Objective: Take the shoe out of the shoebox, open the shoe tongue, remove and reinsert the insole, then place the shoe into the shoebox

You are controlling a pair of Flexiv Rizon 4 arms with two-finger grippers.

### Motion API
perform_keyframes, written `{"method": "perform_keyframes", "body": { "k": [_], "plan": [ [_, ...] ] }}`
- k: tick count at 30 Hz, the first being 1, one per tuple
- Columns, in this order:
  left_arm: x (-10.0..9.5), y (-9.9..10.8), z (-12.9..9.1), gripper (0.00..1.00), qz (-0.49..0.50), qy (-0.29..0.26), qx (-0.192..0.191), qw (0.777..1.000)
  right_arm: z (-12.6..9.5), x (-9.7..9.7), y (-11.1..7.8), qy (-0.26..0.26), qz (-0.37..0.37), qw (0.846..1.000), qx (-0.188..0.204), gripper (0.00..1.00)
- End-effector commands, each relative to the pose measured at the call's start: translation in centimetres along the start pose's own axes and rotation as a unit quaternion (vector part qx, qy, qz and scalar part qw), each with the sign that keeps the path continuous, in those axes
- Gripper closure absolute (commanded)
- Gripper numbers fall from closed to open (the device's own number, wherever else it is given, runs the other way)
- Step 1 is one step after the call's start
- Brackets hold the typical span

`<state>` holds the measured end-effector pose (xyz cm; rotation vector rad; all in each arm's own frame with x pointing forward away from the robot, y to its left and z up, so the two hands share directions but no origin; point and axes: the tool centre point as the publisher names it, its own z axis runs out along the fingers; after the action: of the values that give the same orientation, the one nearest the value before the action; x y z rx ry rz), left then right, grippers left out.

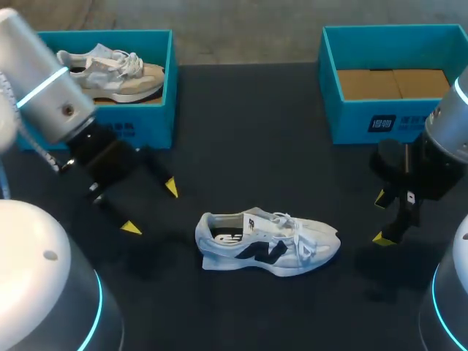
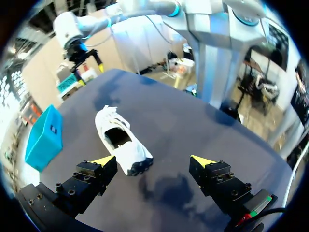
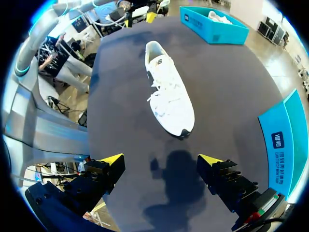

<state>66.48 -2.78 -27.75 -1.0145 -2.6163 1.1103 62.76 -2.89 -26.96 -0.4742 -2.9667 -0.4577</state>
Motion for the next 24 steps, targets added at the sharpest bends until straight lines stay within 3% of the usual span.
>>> {"method": "perform_keyframes", "body": {
  "k": [1,15,22,24],
  "plan": [
    [0.6,0.4,0.3,0.0,-0.012,-0.052,0.018,0.998,0.1,0.1,-0.1,-0.002,0.0,1.0,0.0,0.0],
    [0.6,0.4,0.3,0.0,-0.012,-0.052,0.018,0.998,0.1,0.1,-0.1,-0.002,0.0,1.0,0.0,0.0],
    [0.3,2.4,0.9,0.0,-0.105,-0.101,0.135,0.98,0.1,0.1,-0.1,-0.002,0.0,1.0,0.0,0.0],
    [0.3,2.6,1.3,0.0,-0.119,-0.11,0.139,0.977,0.1,0.1,-0.1,-0.002,0.0,1.0,0.0,0.0]
  ]
}}
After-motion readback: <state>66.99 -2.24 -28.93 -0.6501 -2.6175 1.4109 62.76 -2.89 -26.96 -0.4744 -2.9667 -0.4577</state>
